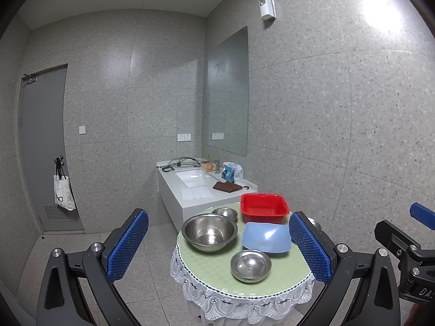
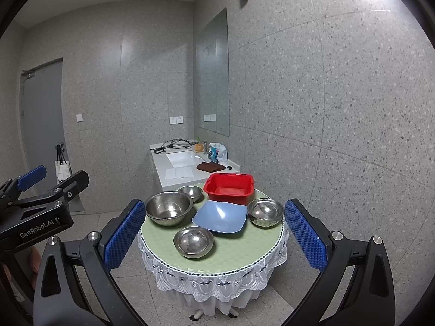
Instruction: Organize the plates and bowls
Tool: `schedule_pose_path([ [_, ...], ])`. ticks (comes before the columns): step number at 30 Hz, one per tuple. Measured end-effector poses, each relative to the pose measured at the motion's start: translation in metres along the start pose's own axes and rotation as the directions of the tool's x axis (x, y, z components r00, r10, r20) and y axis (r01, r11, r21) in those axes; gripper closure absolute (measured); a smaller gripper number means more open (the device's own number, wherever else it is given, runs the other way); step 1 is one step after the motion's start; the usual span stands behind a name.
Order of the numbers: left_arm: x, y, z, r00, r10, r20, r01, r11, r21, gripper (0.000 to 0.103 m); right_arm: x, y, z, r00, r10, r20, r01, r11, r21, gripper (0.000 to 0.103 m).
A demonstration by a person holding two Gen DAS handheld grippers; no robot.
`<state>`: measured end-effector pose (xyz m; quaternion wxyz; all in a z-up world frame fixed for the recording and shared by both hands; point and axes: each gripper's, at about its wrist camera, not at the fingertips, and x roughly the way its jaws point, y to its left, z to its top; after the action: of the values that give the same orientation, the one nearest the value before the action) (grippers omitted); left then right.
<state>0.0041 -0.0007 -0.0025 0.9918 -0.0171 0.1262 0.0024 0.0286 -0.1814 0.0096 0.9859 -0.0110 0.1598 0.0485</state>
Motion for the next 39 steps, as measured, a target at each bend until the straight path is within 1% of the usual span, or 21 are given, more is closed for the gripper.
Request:
schedule_pose_path([
  [39,-0.0002,-0.0033,-0.0017,1.0,0.0,0.003,0.0,1.0,0.004,0.001,-0.0004,0.0025,0.0006,1.0,0.001,0.001,-0.001,1.0,0.01,0.0],
])
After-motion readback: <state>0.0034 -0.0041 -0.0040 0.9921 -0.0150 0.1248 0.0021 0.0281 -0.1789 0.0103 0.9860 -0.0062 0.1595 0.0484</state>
